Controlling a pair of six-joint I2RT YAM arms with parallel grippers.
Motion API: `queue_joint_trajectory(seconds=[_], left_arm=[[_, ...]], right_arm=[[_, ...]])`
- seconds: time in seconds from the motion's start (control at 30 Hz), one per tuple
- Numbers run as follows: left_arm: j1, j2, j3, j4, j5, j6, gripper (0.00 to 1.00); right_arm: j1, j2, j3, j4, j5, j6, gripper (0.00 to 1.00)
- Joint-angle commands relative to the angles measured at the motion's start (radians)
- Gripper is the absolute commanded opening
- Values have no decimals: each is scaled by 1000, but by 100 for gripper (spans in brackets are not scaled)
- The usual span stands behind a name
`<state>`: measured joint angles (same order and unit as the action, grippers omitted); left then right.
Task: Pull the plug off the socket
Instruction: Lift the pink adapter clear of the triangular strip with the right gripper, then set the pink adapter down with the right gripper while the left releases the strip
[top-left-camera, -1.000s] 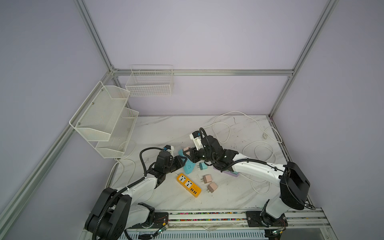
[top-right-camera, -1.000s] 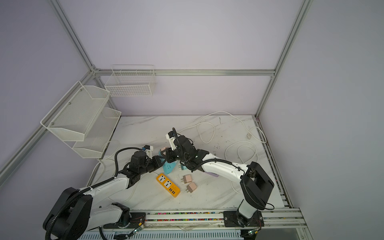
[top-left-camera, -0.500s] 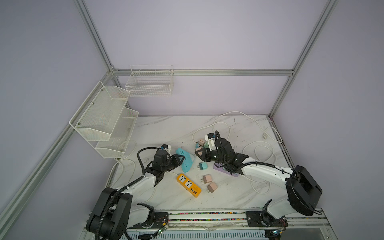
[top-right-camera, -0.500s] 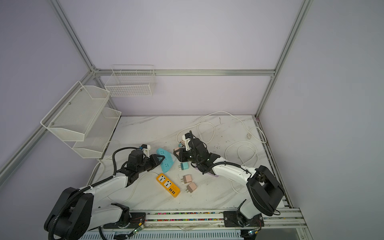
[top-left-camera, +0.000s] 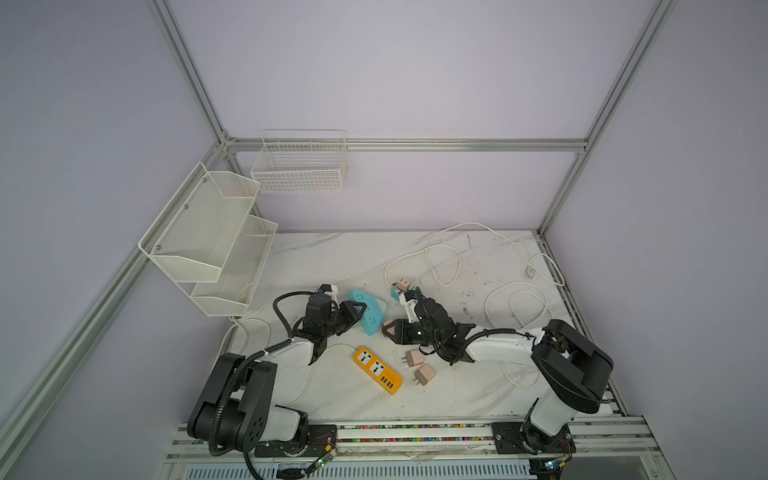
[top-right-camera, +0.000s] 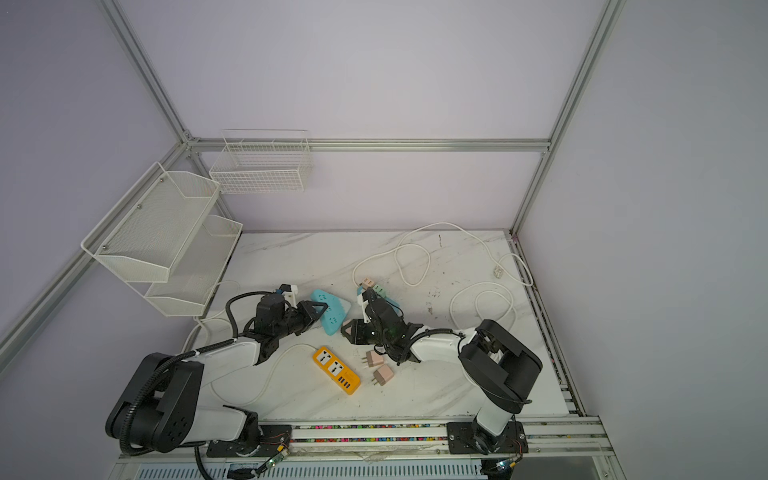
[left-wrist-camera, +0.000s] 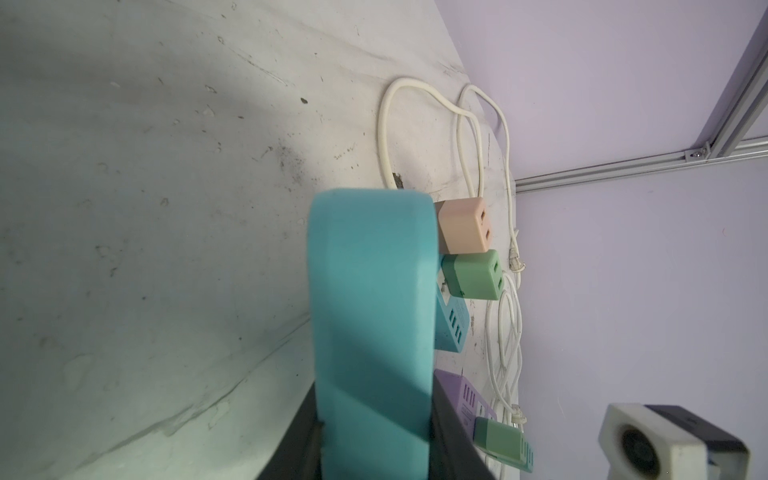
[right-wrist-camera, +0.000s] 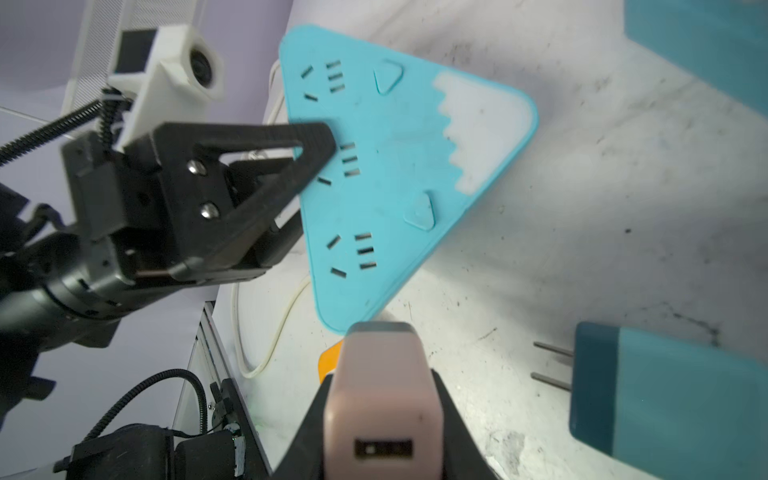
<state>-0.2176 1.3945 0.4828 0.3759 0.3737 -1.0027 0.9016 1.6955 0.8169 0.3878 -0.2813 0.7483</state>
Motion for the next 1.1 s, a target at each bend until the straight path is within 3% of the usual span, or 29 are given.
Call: queue_joint_trajectory(seconds=[0.0, 0.67, 1.07], left_arm=[[16, 0, 67, 102, 28, -19, 4], [37, 10, 55, -56, -35, 35, 45], [44, 10, 95, -210, -71, 91, 62]], right_arm=[[21, 23, 15, 75, 12, 29, 19], [62, 156, 68, 33, 83, 23, 27], [88, 145, 121, -117, 158, -21, 51]])
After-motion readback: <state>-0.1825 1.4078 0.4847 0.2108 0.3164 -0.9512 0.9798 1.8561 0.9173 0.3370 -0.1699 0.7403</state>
